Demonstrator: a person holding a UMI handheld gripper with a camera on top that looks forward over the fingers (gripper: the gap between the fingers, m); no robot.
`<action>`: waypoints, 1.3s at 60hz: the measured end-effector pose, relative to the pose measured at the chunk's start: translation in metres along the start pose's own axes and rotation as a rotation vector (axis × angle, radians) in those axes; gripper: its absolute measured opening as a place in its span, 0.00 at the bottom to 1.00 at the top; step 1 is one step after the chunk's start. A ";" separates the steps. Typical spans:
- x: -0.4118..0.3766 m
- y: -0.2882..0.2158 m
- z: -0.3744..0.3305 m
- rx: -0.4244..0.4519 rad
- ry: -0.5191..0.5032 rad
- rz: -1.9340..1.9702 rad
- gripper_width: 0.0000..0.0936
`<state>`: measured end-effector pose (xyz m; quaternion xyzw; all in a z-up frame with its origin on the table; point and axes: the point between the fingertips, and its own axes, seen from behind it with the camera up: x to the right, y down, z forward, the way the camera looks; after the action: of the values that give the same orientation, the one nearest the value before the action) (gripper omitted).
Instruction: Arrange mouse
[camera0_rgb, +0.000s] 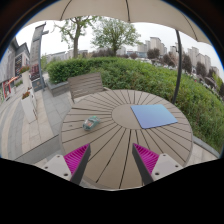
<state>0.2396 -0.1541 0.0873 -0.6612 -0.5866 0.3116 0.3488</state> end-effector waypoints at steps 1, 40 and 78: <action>-0.007 0.000 0.002 0.000 -0.003 -0.001 0.92; -0.118 -0.011 0.145 0.020 -0.020 0.018 0.92; -0.132 -0.044 0.240 -0.004 -0.030 0.020 0.89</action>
<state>0.0024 -0.2592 -0.0105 -0.6629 -0.5858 0.3238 0.3354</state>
